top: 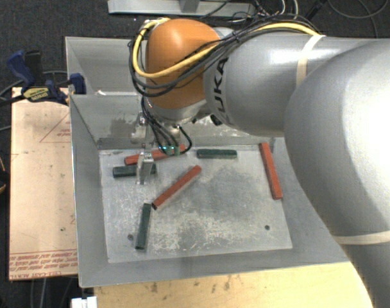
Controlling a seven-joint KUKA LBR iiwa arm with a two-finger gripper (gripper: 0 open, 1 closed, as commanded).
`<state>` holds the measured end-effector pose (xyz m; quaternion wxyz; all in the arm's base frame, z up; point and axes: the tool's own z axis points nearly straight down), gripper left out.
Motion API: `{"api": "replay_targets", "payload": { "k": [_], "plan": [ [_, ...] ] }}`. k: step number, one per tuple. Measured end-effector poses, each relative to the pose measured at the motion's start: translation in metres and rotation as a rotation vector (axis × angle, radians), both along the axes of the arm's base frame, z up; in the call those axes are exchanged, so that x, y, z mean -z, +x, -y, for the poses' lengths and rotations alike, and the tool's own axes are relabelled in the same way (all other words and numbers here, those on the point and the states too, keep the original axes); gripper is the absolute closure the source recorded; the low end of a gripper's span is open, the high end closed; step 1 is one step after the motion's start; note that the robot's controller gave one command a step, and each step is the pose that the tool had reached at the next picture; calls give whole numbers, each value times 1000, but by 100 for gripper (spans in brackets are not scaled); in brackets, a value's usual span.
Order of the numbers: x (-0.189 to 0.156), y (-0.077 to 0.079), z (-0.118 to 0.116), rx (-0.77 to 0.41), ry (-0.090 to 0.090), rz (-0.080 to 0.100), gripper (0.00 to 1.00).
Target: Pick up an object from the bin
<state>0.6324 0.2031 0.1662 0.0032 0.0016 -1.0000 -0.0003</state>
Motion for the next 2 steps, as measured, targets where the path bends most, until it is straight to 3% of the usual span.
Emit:
{"api": "replay_targets", "payload": {
  "k": [1,2],
  "plan": [
    [-5,2,1,3,1,7,0],
    [66,5,20,25,2,12,0]
  ]
}}
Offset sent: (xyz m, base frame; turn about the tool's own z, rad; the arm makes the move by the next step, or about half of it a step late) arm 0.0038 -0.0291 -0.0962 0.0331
